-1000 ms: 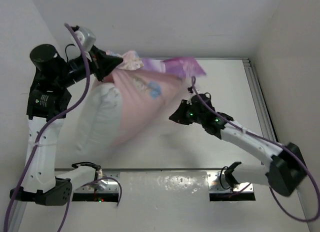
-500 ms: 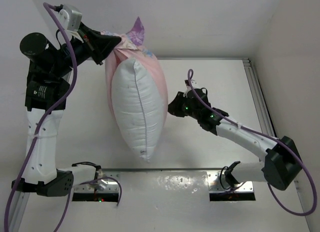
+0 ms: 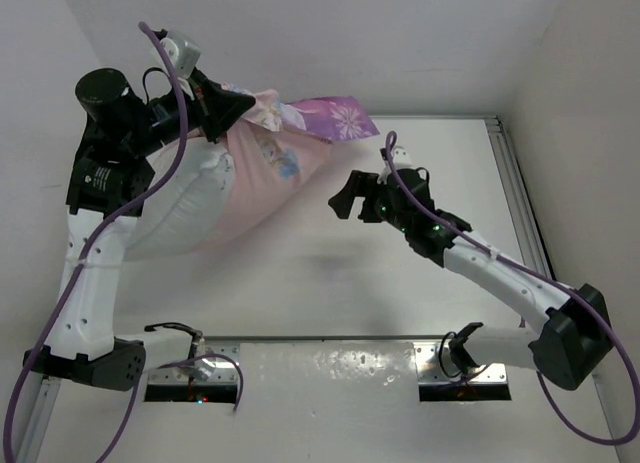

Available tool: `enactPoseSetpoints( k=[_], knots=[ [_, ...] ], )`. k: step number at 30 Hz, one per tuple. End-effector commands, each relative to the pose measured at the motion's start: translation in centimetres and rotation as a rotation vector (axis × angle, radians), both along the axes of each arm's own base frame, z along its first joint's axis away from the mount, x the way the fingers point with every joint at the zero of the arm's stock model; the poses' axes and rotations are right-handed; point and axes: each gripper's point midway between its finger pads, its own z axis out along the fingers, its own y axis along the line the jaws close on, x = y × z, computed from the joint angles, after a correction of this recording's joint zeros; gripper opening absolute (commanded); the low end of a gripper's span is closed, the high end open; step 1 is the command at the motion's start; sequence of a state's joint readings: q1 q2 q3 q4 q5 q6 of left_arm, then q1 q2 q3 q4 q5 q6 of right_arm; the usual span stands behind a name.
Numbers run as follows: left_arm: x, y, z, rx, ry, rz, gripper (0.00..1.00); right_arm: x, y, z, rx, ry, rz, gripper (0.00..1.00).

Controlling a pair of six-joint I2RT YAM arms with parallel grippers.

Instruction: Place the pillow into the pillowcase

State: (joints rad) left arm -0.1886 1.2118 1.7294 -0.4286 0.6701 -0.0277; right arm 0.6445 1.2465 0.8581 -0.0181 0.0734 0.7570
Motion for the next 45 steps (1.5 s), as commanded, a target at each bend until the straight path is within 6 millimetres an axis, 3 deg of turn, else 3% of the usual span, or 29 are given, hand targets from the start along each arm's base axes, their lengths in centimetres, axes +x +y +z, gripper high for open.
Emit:
enactPoseSetpoints(
  k=[1, 6, 8, 10, 11, 13, 14, 15, 20, 23, 26, 29, 30, 32, 35, 38, 39, 40, 42, 43, 45],
  knots=[
    [-2.8, 0.6, 5.8, 0.055, -0.275, 0.006, 0.0, 1.6, -2.0, 5.0, -0.023, -0.139, -0.035, 0.99],
    [-3.8, 1.1, 8.3, 0.061, -0.367, 0.026, 0.0, 3.0, -7.2, 7.6, -0.049, -0.255, -0.18, 0.99],
    [-4.5, 1.3, 10.2, 0.052, -0.419, 0.033, 0.0, 2.9, -7.8, 10.1, -0.076, -0.377, -0.164, 0.99],
    [-4.2, 1.6, 11.3, 0.042, -0.437, 0.05, 0.0, 2.6, -7.1, 10.7, -0.209, -0.473, -0.056, 0.99],
    [-5.0, 1.8, 12.7, 0.027, -0.466, 0.053, 0.0, 2.4, -6.4, 11.9, -0.251, -0.508, -0.009, 0.99],
    [-4.9, 1.9, 13.6, -0.003, -0.462, 0.051, 0.0, 2.8, -5.0, 11.7, -0.397, -0.554, 0.139, 0.99],
    [-5.3, 2.0, 14.2, -0.021, -0.466, 0.046, 0.0, 2.8, -4.3, 13.9, -0.415, -0.591, 0.18, 0.99],
    [-5.4, 2.0, 14.7, -0.042, -0.467, 0.04, 0.0, 3.1, -4.1, 14.8, -0.469, -0.637, 0.213, 0.99],
    [-6.2, 1.2, 13.7, -0.107, -0.377, -0.044, 0.0, 1.6, 1.6, 21.7, -0.257, -0.829, 0.431, 0.99],
    [-5.2, 1.7, 12.8, -0.118, -0.355, 0.004, 0.0, -1.8, 5.2, 23.7, -0.08, -0.878, 0.569, 0.99],
    [-4.1, 2.1, 12.0, -0.1, -0.331, 0.038, 0.0, -3.8, 7.7, 24.5, -0.055, -0.926, 0.617, 0.99],
    [-3.9, 1.8, 11.7, -0.084, -0.333, 0.018, 0.0, -4.2, 9.8, 25.2, 0.017, -0.909, 0.627, 0.99],
    [-3.9, 1.9, 11.8, -0.078, -0.345, 0.022, 0.0, -3.8, 11.3, 24.0, 0.036, -0.864, 0.652, 0.99],
    [-3.3, 2.5, 11.9, -0.085, -0.347, 0.068, 0.0, -5.0, 13.9, 22.9, 0.066, -0.822, 0.715, 0.99],
    [-2.7, 3.3, 11.7, -0.083, -0.339, 0.119, 0.0, -4.5, 17.0, 19.8, 0.065, -0.768, 0.676, 0.99],
    [-2.6, 3.3, 10.7, -0.072, -0.311, 0.118, 0.0, -2.3, 18.3, 18.7, 0.104, -0.721, 0.548, 0.99],
    [-3.1, 3.3, 10.7, -0.069, -0.319, 0.114, 0.0, -1.2, 18.3, 18.6, 0.107, -0.704, 0.483, 0.96],
    [-3.3, 3.2, 10.5, -0.065, -0.317, 0.11, 0.0, -0.5, 18.7, 18.7, 0.122, -0.695, 0.452, 0.82],
    [-3.5, 3.2, 9.8, -0.057, -0.302, 0.107, 0.0, 0.2, 19.0, 18.6, 0.156, -0.659, 0.407, 0.64],
    [-3.5, 3.2, 9.5, -0.052, -0.295, 0.106, 0.0, 0.4, 19.3, 19.0, 0.175, -0.662, 0.402, 0.44],
    [-3.6, 3.2, 8.8, -0.045, -0.28, 0.104, 0.0, 0.3, 19.5, 19.3, 0.199, -0.661, 0.392, 0.17]
  ],
)
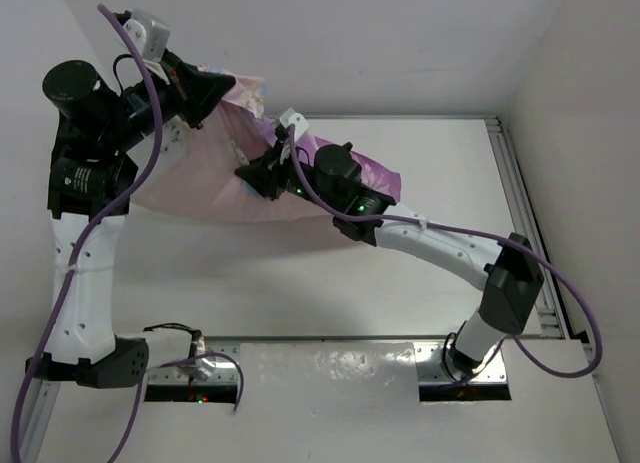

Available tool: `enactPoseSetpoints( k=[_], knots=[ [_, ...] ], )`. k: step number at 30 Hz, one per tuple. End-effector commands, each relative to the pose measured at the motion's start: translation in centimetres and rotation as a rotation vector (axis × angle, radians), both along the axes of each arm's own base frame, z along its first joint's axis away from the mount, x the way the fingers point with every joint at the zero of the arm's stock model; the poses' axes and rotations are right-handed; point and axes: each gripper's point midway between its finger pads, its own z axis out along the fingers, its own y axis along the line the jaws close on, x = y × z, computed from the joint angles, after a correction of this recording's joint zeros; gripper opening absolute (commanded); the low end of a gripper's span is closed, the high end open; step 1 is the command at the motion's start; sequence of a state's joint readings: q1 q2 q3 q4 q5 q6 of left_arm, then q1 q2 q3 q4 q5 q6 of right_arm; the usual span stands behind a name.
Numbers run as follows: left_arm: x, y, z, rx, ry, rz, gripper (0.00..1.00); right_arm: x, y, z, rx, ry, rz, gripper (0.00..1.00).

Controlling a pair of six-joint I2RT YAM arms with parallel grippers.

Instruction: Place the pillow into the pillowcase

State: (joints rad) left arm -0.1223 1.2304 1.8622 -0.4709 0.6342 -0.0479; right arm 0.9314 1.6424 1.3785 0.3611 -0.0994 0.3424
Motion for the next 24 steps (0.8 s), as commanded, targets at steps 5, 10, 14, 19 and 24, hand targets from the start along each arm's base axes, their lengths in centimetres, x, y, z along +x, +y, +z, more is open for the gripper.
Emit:
enactPoseSetpoints(
  k=[5, 10, 14, 19, 24],
  knots=[
    [-3.4, 0.6, 4.1, 0.003, -0.22, 0.011, 0.0, 2.1, -2.8, 4.6, 0.19, -0.018, -0.181, 0.0],
    [-3.0, 0.5, 3.3, 0.009, -0.206, 0.006, 0.31, 3.1, -7.7, 5.9, 0.184, -0.058, -0.335, 0.0],
    [-2.7, 0.6, 2.0, 0.043, -0.22, 0.016, 0.99, 3.3, -12.9, 7.5, 0.179, -0.098, -0.419, 0.0],
    [-1.5, 2.7, 0.5, 0.065, -0.206, 0.152, 1.0, 3.3, -20.9, 6.7, 0.144, -0.106, -0.538, 0.0],
    [-0.1, 6.5, 0.4, 0.054, -0.192, 0.368, 1.0, 3.2, -27.9, 8.2, 0.086, -0.167, -0.672, 0.0]
  ],
)
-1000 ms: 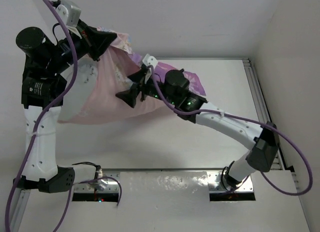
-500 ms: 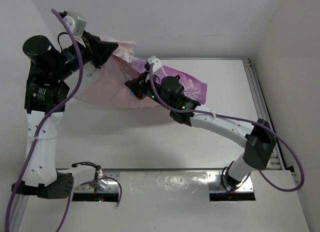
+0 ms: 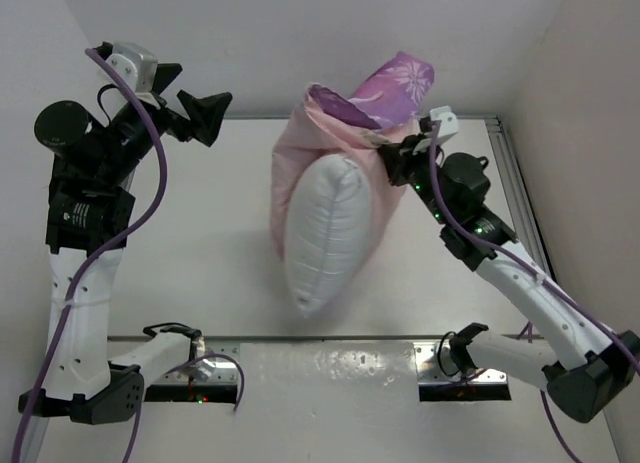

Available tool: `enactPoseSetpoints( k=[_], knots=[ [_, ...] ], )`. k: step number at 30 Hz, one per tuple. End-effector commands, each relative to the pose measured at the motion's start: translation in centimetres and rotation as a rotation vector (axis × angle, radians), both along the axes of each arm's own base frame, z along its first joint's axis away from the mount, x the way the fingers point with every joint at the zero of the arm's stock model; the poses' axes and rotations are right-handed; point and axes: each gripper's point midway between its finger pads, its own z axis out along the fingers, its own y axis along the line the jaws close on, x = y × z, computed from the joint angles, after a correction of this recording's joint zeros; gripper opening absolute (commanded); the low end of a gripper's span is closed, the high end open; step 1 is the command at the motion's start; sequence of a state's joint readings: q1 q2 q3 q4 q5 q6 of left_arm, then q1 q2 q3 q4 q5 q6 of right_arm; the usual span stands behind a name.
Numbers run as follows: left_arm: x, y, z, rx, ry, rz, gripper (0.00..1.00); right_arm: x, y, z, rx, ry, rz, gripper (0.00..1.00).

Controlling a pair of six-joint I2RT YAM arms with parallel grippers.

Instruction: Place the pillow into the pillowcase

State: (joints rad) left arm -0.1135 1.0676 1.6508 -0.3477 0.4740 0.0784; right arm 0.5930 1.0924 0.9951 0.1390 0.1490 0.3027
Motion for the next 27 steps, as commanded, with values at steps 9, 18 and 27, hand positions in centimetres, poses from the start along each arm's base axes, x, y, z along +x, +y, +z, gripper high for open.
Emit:
enactPoseSetpoints(
  k=[9, 18, 27],
  knots=[
    [3.3, 5.3, -12.3, 0.017, 0.295, 0.298, 1.0, 1.5, -0.7, 12.3, -0.153, -0.217, 0.125, 0.0],
    [2.2, 9.0, -15.4, 0.035, 0.336, 0.473, 1.0, 1.7, 20.7, -6.5, -0.33, 0.248, 0.595, 0.98],
    [2.2, 6.0, -21.9, 0.306, 0.397, 0.269, 1.0, 2.2, 9.6, -2.0, -0.054, 0.265, 0.142, 0.99]
  ],
)
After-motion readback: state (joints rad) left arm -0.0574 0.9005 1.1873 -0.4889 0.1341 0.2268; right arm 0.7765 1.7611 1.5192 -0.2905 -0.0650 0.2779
